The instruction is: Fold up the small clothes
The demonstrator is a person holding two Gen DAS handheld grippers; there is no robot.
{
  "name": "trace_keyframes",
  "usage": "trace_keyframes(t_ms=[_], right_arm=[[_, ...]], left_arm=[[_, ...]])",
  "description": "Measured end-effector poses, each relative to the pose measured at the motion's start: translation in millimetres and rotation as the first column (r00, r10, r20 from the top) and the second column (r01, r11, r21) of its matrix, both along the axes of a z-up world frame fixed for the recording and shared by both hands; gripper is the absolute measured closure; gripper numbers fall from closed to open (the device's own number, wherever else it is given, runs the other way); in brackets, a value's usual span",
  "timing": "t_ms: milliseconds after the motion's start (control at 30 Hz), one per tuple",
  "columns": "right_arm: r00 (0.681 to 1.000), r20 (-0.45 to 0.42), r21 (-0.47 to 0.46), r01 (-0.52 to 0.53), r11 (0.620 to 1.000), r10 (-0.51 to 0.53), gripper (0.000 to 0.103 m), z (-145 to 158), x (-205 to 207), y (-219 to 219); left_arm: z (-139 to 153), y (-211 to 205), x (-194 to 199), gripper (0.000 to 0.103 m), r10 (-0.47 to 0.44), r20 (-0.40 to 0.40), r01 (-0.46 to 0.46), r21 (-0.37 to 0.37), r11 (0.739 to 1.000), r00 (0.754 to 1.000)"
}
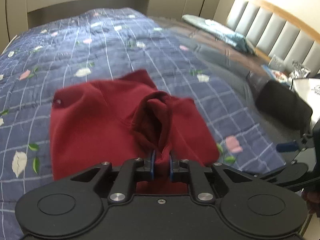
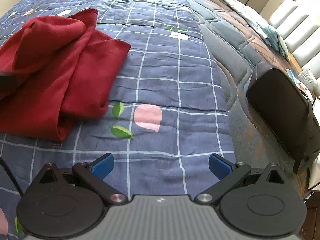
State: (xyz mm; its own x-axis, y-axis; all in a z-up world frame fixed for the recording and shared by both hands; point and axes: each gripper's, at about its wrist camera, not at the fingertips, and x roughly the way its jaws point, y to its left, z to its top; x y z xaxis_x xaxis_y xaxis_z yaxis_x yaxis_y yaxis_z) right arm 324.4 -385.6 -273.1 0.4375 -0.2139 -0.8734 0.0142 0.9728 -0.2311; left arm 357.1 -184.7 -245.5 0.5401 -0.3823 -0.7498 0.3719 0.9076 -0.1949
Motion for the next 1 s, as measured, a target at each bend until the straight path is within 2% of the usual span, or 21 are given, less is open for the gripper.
trace_keyframes(t_ms=[67,233,300,333,400,433,500,633,767,900,1000], right_arm=[[1.0,0.0,0.009,0.0,1.0,0.0,0.0,1,1,-1],[1.0,0.006,0.021,-0.002,1.0,0.002,0.0,2,8,-3],[1.0,0.009,0.032,0.001,0.999,-0.001,0.0,2,10,-4],[1.0,0.008,0.042,-0.001,0.999,0.0,0.0,3,10,-3],[1.0,0.007,0.083,-0.013,0.996,0.013,0.0,3,11,-3],[1.0,0.01,0.098,-0.017,0.995,0.016,0.0,4,11,-2],[1.0,0.018,0.107,-0.027,0.994,0.025,0.0,5,12,1],[0.999,0.034,0.11,-0.023,0.994,0.019,0.0,7,19,5],[0.994,0.107,0.2,-0.025,0.979,0.004,0.0,20,30,5],[0.983,0.181,0.344,-0.058,0.937,-0.006,0.0,35,47,8],[0.977,0.213,0.465,-0.088,0.881,-0.015,0.0,40,67,14]], left_arm=[[-3,4,-1,0.083,0.011,-0.032,-0.012,-0.016,1.0,0.999],[-6,14,-3,0.06,0.046,-0.094,-0.054,-0.077,0.996,0.994],[-7,17,-9,0.042,0.061,-0.112,-0.071,-0.081,0.994,0.992],[-7,19,-11,0.037,0.071,-0.118,-0.08,-0.081,0.993,0.99],[-5,23,-17,0.021,0.102,-0.126,-0.112,-0.071,0.991,0.987],[-4,25,-19,0.017,0.119,-0.13,-0.128,-0.066,0.99,0.984],[-1,30,-21,0.004,0.178,-0.145,-0.187,-0.047,0.981,0.973],[4,48,-19,0.004,0.281,-0.164,-0.295,-0.073,0.953,0.946],[5,70,-15,0.001,0.399,-0.138,-0.407,-0.035,0.913,0.906],[-1,99,-8,0.001,0.516,-0.143,-0.523,-0.016,0.852,0.845],[-9,117,0,0.001,0.587,-0.15,-0.593,0.013,0.805,0.795]])
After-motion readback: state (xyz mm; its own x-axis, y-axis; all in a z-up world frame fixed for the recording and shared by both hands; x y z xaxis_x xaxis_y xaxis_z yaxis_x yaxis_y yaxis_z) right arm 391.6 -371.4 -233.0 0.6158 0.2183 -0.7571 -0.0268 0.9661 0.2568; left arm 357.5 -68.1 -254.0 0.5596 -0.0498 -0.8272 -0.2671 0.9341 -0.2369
